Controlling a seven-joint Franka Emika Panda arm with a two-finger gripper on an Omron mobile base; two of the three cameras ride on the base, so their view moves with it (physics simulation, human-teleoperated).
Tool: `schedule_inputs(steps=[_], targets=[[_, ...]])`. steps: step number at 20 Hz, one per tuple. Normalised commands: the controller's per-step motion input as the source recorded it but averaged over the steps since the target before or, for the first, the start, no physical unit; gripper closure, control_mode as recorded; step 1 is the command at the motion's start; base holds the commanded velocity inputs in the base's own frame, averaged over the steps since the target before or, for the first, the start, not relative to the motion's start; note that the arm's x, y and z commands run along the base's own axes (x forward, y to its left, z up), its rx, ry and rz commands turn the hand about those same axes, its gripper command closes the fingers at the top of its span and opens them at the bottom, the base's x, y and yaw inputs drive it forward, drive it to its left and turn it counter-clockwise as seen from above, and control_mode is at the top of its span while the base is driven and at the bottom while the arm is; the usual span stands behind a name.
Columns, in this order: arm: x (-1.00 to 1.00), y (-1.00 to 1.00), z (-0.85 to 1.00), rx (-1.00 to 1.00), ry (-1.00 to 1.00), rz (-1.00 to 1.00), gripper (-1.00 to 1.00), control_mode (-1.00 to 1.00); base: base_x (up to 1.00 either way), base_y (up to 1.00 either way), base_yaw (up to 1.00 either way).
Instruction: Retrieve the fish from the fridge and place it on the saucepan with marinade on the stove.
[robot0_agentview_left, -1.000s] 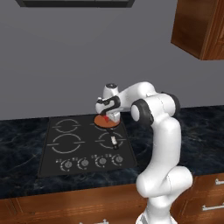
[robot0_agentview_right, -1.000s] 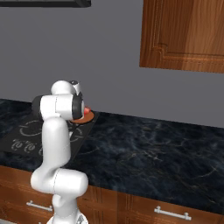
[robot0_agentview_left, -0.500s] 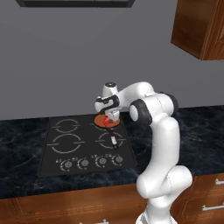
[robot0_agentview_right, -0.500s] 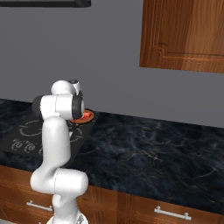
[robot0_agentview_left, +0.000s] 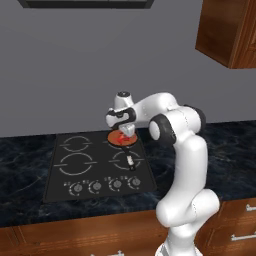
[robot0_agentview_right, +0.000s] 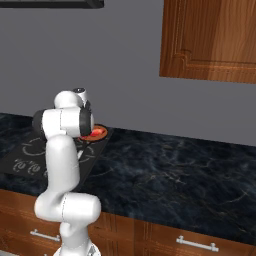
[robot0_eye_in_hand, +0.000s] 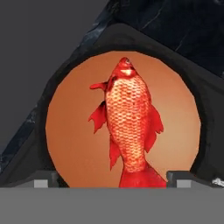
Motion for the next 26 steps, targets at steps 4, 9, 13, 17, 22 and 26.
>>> schedule_inputs(steps=[4,9,13,17,22,26], targets=[[-1.0,-0.56,0.32,0.0,-0.28,0.0,-1.0,-1.0,0.0,0.0,0.0],[-1.0,-0.8,0.16,0.04,-0.4,0.0,-1.0,-1.0,0.0,0.0,0.0],[-1.0,-0.64,0.68,0.17,-0.31,0.0,-1.0,-1.0,0.0,0.0,0.0],[-1.0,-0.55,0.79,0.19,-0.28,0.0,-1.0,-1.0,0.0,0.0,0.0],[-0.94,-0.6,0.92,0.17,-0.26,0.0,-1.0,-1.0,0.0,0.0,0.0],[-0.76,-0.64,0.93,0.1,-0.2,0.0,-1.0,-1.0,0.0,0.0,0.0]])
